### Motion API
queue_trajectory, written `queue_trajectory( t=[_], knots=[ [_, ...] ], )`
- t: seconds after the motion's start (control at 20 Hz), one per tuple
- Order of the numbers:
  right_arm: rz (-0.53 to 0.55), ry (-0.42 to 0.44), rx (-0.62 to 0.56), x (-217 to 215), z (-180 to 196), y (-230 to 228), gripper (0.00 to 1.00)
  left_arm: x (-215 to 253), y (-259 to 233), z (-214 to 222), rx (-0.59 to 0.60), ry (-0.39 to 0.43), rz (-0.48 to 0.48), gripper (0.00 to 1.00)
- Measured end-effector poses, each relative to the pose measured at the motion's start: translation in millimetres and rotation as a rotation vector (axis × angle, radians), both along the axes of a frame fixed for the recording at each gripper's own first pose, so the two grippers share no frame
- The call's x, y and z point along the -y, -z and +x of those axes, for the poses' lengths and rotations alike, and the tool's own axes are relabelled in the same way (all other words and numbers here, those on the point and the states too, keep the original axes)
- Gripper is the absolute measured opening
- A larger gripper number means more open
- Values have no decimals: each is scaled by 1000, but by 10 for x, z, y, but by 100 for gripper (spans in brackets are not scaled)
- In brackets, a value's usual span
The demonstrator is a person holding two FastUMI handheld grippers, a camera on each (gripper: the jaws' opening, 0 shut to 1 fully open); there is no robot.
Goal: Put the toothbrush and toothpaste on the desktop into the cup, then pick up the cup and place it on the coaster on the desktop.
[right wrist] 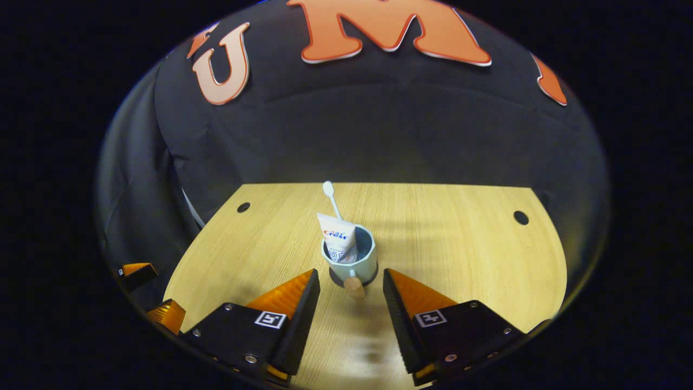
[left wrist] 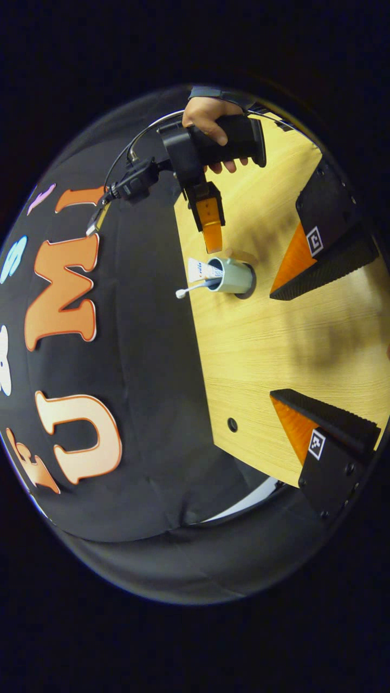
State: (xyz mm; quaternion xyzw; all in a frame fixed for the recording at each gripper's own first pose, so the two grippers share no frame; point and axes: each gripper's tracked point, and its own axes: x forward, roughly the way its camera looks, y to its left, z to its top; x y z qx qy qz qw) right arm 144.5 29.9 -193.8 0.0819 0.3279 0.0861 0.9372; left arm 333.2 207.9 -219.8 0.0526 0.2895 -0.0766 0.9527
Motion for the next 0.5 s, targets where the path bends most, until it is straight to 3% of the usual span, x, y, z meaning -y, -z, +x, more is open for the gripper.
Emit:
queue_trajectory(
  t=[0.2,0.3,0.5],
  knots=[
    [15,53,114,274,-214,-427,92,96,-244,-31,77,29,-23,99],
    [11,74,183,408,-323,-631,95,184,-417,-36,125,37,-34,99],
    [-96,106,375,765,-650,-1147,96,330,-921,-188,265,21,-45,99]
  ],
)
